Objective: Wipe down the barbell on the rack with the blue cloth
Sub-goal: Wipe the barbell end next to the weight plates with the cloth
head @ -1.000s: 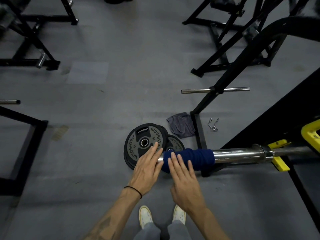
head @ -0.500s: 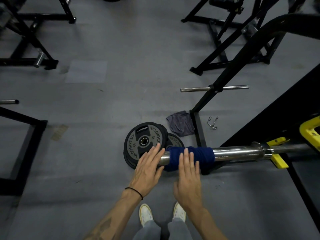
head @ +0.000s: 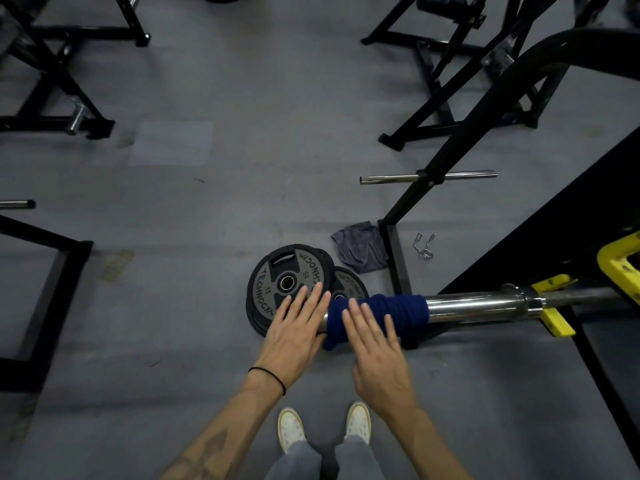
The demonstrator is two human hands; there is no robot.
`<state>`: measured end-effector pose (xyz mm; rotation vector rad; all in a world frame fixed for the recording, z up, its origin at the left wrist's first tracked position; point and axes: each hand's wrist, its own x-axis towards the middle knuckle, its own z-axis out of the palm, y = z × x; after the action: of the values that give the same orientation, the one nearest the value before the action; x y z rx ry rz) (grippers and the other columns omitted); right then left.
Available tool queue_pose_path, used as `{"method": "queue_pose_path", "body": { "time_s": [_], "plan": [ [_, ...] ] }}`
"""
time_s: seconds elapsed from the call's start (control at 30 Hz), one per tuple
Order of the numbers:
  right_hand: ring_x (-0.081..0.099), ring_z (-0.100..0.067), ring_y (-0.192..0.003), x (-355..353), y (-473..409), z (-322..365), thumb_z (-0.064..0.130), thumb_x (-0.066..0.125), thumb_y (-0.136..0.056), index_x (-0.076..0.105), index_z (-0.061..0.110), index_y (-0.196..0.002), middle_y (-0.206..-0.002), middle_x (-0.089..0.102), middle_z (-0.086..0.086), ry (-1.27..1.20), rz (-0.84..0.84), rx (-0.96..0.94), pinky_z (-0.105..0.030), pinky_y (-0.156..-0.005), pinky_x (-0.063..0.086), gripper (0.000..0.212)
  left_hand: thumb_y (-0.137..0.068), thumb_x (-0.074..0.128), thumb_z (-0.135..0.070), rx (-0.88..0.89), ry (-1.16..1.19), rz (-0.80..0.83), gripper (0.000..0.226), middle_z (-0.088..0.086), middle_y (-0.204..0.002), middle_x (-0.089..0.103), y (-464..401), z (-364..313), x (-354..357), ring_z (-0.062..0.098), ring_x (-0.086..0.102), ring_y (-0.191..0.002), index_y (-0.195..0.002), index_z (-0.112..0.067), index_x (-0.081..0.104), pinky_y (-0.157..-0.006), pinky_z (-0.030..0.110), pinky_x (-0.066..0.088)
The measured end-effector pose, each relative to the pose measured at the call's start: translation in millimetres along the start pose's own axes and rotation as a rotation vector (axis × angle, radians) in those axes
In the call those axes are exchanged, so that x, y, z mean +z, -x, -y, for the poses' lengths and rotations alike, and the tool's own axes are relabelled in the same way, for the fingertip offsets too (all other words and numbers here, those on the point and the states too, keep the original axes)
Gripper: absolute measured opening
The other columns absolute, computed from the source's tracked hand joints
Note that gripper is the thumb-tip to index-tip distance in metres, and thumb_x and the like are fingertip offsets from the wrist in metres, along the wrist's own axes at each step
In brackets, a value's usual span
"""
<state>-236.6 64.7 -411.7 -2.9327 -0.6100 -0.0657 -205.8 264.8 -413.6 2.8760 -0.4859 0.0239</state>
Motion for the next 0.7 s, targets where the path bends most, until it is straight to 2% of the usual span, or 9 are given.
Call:
{"method": "queue_pose_path", "body": {
  "time_s": [0.07, 0.17, 0.23, 0.33, 0.37, 0.43, 0.5, 0.63, 0.7],
  "plan": [
    [0.013, -0.025, -0.158, -2.7, 2.0, -9.3, 0.002, 0.073, -0.071, 0.024, 0.008, -0.161, -0.171, 0.014, -0.009, -0.009, -0.032, 0.129, -0.053, -0.126, 0.010, 0.103, -0.086, 0.071, -0.039, 0.008, -0.039, 0.010, 0.085, 0.008, -0.162, 0.028, -2.1, 0.7, -2.2, 0.026, 0.033, -0.147, -0.156, -0.015, 0.029, -0.117, 0.047, 0.034],
    [0.008, -0.030, -0.159, 0.4, -5.1, 19.6, 0.000, 0.073, -0.068, 0.018, 0.006, -0.162, -0.171, 0.012, -0.012, -0.116, -0.065, 0.299, -0.052, -0.126, 0.006, 0.109, -0.087, 0.070, -0.039, -0.021, -0.034, 0.019, 0.086, 0.008, -0.163, 0.026, -3.0, -2.1, -2.0, 0.026, 0.032, -0.147, -0.156, -0.015, 0.027, -0.117, 0.047, 0.033],
    [0.007, -0.031, -0.158, 5.0, -7.0, 38.4, 0.004, 0.074, -0.067, 0.015, 0.007, -0.163, -0.171, 0.010, -0.013, -0.149, -0.039, 0.234, -0.052, -0.124, 0.009, 0.112, -0.085, 0.072, -0.041, -0.035, -0.036, 0.022, 0.089, 0.009, -0.163, 0.027, -2.5, -2.9, -1.0, 0.027, 0.032, -0.147, -0.156, -0.014, 0.026, -0.117, 0.047, 0.033],
    [0.011, -0.026, -0.158, 3.0, -1.9, 19.2, 0.006, 0.073, -0.072, 0.020, 0.009, -0.162, -0.172, 0.010, -0.008, -0.055, -0.010, 0.068, -0.054, -0.123, 0.013, 0.105, -0.083, 0.075, -0.042, -0.027, -0.057, 0.043, 0.095, 0.009, -0.163, 0.026, -3.7, -2.7, -3.2, 0.028, 0.031, -0.148, -0.156, -0.013, 0.022, -0.117, 0.048, 0.032],
    [0.012, -0.025, -0.158, 2.0, 0.7, 7.7, 0.004, 0.072, -0.072, 0.022, 0.009, -0.162, -0.172, 0.011, -0.007, -0.035, -0.013, 0.076, -0.055, -0.124, 0.013, 0.103, -0.083, 0.076, -0.042, -0.031, -0.062, 0.055, 0.095, 0.009, -0.163, 0.026, -4.2, -2.4, -4.4, 0.029, 0.030, -0.148, -0.156, -0.012, 0.022, -0.117, 0.049, 0.032],
    [0.013, -0.026, -0.158, -0.4, 2.4, -0.9, -0.001, 0.073, -0.070, 0.022, 0.007, -0.162, -0.172, 0.013, -0.009, -0.058, -0.042, 0.207, -0.055, -0.125, 0.009, 0.105, -0.081, 0.077, -0.038, -0.050, -0.070, 0.076, 0.095, 0.010, -0.163, 0.025, -6.4, -4.2, -6.2, 0.030, 0.031, -0.148, -0.156, -0.011, 0.025, -0.117, 0.050, 0.032],
    [0.009, -0.029, -0.159, 0.5, -1.2, 14.0, 0.001, 0.072, -0.069, 0.017, 0.006, -0.162, -0.171, 0.012, -0.012, -0.117, -0.047, 0.305, -0.052, -0.126, 0.004, 0.109, -0.081, 0.077, -0.030, -0.076, -0.071, 0.090, 0.094, 0.010, -0.164, 0.023, -6.8, -7.3, -6.1, 0.030, 0.028, -0.149, -0.157, -0.010, 0.024, -0.118, 0.050, 0.029],
    [0.008, -0.027, -0.159, 4.7, 4.0, 24.4, 0.009, 0.074, -0.070, 0.015, 0.008, -0.163, -0.172, 0.009, -0.010, -0.061, 0.002, 0.077, -0.053, -0.124, 0.010, 0.110, -0.079, 0.076, -0.019, -0.087, -0.107, 0.121, 0.095, 0.010, -0.165, 0.019, -9.9, -6.5, -4.6, 0.031, 0.019, -0.151, -0.157, -0.010, 0.023, -0.120, 0.049, 0.017],
    [0.009, -0.025, -0.159, 0.9, 5.6, 4.8, 0.004, 0.074, -0.069, 0.019, 0.010, -0.163, -0.172, 0.010, -0.007, -0.023, 0.005, 0.102, -0.054, -0.124, 0.010, 0.109, -0.079, 0.076, -0.019, -0.094, -0.119, 0.155, 0.095, 0.010, -0.165, 0.018, -15.2, -5.7, -9.9, 0.031, 0.017, -0.151, -0.157, -0.011, 0.023, -0.120, 0.049, 0.014]
  ]
}}
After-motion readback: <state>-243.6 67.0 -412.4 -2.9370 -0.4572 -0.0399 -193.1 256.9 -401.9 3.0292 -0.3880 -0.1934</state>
